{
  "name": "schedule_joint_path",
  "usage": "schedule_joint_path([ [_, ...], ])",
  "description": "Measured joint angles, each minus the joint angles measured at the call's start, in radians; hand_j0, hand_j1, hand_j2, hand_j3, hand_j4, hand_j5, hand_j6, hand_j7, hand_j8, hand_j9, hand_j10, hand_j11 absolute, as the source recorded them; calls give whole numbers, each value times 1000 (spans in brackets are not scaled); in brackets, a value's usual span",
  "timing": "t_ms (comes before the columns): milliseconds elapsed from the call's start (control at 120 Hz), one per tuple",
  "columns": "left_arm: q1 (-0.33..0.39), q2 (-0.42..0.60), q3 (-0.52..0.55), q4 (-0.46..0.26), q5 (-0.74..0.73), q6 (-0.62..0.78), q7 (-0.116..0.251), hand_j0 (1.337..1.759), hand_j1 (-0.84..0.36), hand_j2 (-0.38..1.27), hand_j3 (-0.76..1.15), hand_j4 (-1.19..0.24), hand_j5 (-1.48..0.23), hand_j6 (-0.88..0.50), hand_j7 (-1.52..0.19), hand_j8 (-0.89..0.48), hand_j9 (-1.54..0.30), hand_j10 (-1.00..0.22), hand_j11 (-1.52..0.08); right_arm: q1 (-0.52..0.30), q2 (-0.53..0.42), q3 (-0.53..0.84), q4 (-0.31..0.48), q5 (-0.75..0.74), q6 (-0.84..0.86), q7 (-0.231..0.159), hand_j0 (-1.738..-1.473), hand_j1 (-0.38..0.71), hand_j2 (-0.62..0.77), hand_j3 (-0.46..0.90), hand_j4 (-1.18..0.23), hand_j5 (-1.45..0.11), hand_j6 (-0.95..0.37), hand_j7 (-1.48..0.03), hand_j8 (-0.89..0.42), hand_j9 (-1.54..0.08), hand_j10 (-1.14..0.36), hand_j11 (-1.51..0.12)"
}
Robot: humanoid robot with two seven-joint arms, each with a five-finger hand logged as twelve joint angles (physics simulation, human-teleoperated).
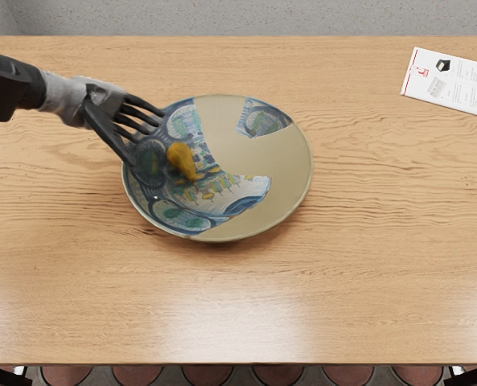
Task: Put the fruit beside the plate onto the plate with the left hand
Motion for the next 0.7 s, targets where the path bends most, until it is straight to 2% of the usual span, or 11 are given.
schedule_joint_path([
  [117, 65, 86, -38, 1, -223, -48, 0, 1658, 224, 74, 0, -113, -150, -103, -149, -90, -149, -114, -149, 0, 0, 0, 0, 0, 0, 0, -1658, -349, 0, 0, 0, 0, 0, 0, 0, 0, 0, 0],
  [200, 129, 140, -68, 1, -294, -61, 0, 1658, 256, 51, 0, -83, -110, -76, -110, -67, -110, -83, -110, 0, 0, 0, 0, 0, 0, 0, -1658, -349, 0, 0, 0, 0, 0, 0, 0, 0, 0, 0],
  [283, 158, 255, -83, 1, -358, -67, 0, 1658, 277, 35, 0, -63, -84, -59, -84, -53, -84, -63, -84, 0, 0, 0, 0, 0, 0, 0, -1658, -349, 0, 0, 0, 0, 0, 0, 0, 0, 0, 0],
  [700, 185, 341, -93, 4, -421, -72, 0, 1658, 314, 8, 0, -28, -38, -27, -38, -26, -38, -28, -38, 0, 0, 0, 0, 0, 0, 0, -1658, -349, 0, 0, 0, 0, 0, 0, 0, 0, 0, 0],
])
